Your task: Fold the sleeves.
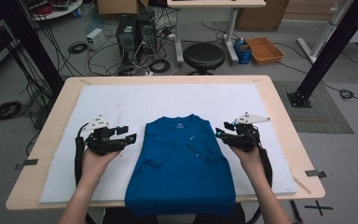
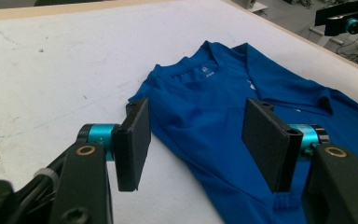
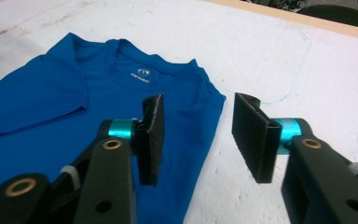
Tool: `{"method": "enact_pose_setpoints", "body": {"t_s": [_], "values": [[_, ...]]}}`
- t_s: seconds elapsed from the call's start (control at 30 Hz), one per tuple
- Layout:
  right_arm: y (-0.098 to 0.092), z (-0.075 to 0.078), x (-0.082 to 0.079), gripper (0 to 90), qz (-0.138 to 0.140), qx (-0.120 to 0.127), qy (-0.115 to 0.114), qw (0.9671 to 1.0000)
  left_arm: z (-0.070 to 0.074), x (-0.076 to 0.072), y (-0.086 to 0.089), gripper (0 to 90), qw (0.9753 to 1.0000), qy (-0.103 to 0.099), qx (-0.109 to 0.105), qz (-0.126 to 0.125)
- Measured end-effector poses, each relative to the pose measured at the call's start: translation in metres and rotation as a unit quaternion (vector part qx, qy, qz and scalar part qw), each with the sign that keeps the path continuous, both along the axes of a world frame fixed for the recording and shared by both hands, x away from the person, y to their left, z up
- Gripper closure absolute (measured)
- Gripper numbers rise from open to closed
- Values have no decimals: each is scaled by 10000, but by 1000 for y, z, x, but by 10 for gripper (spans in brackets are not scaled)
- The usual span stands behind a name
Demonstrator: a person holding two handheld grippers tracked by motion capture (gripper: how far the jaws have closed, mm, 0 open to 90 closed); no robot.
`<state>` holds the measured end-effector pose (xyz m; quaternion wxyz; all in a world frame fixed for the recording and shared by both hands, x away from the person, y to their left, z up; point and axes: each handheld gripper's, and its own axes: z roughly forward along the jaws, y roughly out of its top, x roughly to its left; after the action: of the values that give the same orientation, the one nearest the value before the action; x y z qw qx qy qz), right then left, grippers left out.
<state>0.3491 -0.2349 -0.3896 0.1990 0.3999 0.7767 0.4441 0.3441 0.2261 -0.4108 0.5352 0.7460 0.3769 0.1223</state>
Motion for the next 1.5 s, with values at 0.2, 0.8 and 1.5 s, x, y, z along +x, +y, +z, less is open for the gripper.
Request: {"method": "enact_pose_setpoints", "body": {"t_s": [0.2,0.8,1.5], "values": [[32,-11,1,648,596,-236,175,9978,-2,1,-1,422,10000,48,-40,12],[76,-51,5,864,839,-1126,685,9877,-4,1,-2,422,10000,86,1,-36],[89,-43,14,840,928,-724,730,9904,-6,2,-2,422,9999,117,1,-74]]}}
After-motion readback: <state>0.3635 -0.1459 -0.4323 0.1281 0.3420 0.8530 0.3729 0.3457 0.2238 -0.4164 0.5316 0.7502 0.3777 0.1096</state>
